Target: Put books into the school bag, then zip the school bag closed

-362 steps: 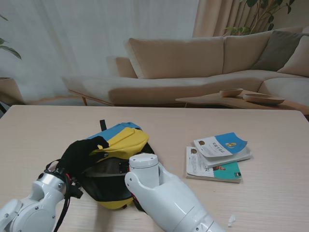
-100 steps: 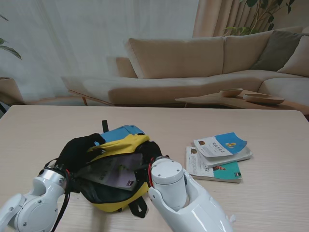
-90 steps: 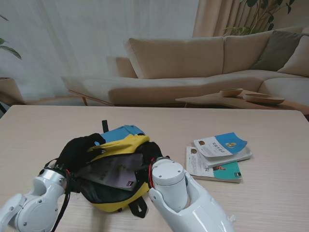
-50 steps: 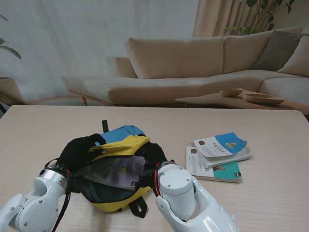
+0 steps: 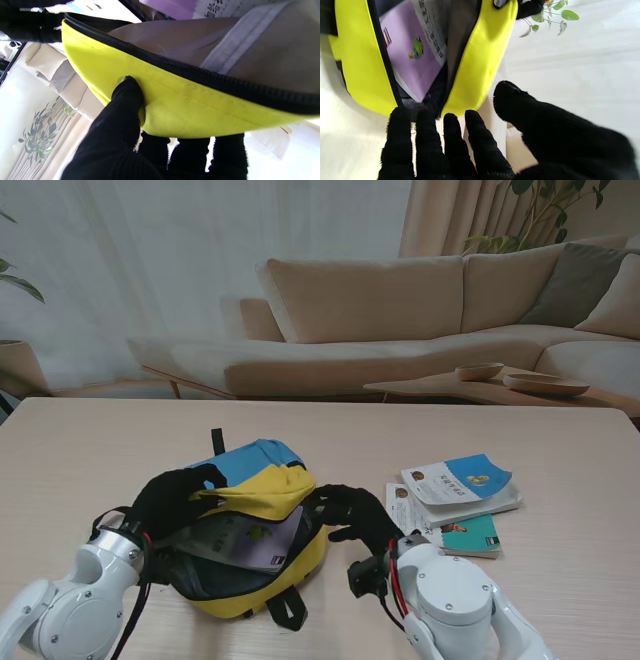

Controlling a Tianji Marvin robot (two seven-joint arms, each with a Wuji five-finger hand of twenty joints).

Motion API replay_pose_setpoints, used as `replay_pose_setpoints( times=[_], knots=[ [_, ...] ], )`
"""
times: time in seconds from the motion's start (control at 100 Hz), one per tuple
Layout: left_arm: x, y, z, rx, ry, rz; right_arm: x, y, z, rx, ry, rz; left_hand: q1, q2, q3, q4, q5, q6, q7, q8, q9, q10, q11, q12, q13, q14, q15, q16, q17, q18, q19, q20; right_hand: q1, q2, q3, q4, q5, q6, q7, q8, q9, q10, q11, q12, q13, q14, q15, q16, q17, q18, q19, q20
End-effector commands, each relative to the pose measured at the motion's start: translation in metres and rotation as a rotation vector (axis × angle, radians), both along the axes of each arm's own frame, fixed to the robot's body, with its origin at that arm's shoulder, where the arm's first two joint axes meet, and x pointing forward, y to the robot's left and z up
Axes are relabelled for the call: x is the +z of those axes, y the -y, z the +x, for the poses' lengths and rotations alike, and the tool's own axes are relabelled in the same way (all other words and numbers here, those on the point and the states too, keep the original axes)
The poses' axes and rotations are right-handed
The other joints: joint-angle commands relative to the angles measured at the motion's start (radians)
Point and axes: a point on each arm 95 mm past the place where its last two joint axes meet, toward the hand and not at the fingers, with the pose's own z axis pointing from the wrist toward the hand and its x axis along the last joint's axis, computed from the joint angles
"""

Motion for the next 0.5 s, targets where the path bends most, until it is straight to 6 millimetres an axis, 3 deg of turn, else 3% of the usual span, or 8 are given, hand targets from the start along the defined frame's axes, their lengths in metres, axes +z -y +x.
replay_pose_setpoints(
  times=[0.0, 0.3, 0.37, 0.49],
  knots=[
    [-0.002, 0.006, -0.008, -0.013, -0.035, 0.003, 0.002, 0.007, -0.003, 0.007, 0.026, -0.017, 0.062, 0.081, 0.012, 0.020, 0.006, -0.053, 0.079, 0.038, 0.011, -0.010, 0.016, 0.005, -0.009, 0.037, -0.012, 0.001, -0.021, -0.009, 0.015, -0.001, -0.034, 0.005, -0.028, 0.042, 0.021, -0.035, 0.004, 0.017, 0.028, -0.008, 0.011, 0.014, -0.016, -0.008, 0.025, 0.015, -0.003, -0.023, 0.028, 0.024],
    [-0.026, 0.019, -0.026, -0.002, -0.196, 0.039, 0.015, 0.033, 0.006, -0.041, 0.124, -0.050, -0.034, 0.046, 0.052, 0.027, -0.021, -0.019, 0.051, -0.058, -0.016, 0.008, -0.039, -0.025, -0.041, 0.040, -0.056, -0.015, -0.057, -0.024, -0.003, -0.017, -0.039, -0.004, -0.020, 0.042, 0.024, -0.039, -0.001, 0.027, 0.030, -0.011, 0.007, 0.014, -0.015, -0.013, 0.026, 0.015, -0.003, -0.023, 0.032, 0.033],
    [-0.032, 0.022, -0.031, 0.001, -0.224, 0.047, 0.016, 0.037, 0.009, -0.049, 0.141, -0.064, -0.079, 0.031, 0.096, 0.014, -0.032, -0.015, 0.039, -0.064, -0.026, 0.009, -0.049, -0.030, -0.053, 0.036, -0.065, -0.019, -0.067, -0.027, -0.006, -0.023, -0.040, -0.005, -0.019, 0.042, 0.025, -0.041, -0.002, 0.029, 0.033, -0.012, 0.008, 0.014, -0.014, -0.012, 0.025, 0.015, -0.003, -0.022, 0.031, 0.034],
    [-0.039, 0.025, -0.040, 0.006, -0.273, 0.058, 0.015, 0.042, 0.015, -0.056, 0.164, -0.088, -0.159, 0.023, 0.088, 0.025, -0.107, 0.021, -0.039, -0.109, -0.134, 0.027, -0.099, -0.045, -0.147, 0.016, -0.135, -0.041, -0.139, -0.052, -0.062, -0.055, -0.044, -0.005, -0.018, 0.042, 0.028, -0.050, -0.003, 0.032, 0.035, -0.022, 0.007, 0.014, -0.015, -0.021, 0.026, 0.016, -0.003, -0.027, 0.033, 0.037]
  ],
)
